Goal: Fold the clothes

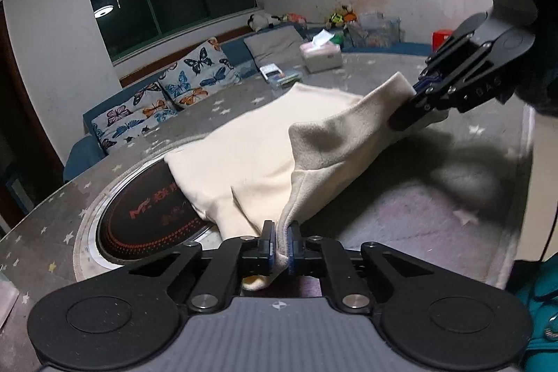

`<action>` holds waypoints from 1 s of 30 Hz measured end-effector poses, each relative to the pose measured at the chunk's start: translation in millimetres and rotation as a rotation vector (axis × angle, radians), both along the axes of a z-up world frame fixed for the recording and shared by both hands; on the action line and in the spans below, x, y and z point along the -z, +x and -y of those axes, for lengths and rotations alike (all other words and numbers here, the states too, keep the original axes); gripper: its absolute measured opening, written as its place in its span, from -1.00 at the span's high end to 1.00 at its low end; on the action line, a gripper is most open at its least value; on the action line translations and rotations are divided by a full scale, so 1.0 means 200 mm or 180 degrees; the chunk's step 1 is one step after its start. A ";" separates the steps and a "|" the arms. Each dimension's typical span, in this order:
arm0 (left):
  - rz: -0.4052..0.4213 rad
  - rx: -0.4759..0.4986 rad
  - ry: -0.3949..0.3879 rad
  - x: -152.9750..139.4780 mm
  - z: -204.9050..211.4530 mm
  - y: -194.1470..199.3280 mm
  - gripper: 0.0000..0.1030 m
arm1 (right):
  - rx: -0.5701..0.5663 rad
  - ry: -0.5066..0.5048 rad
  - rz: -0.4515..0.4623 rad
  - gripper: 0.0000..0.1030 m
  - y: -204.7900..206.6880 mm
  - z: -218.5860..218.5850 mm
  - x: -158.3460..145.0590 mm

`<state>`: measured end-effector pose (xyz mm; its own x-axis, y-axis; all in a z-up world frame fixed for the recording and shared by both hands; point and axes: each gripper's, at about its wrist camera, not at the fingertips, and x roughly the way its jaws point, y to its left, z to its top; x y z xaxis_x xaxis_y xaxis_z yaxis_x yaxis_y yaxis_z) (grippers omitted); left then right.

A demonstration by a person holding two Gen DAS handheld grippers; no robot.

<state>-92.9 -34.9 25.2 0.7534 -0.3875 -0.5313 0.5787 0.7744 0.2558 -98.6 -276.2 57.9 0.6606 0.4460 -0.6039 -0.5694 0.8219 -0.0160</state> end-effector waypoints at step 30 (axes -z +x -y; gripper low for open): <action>0.0095 -0.0201 -0.0326 -0.27 0.08 0.39 0.87 | 0.0112 0.0007 0.0147 0.82 0.22 0.10 -0.28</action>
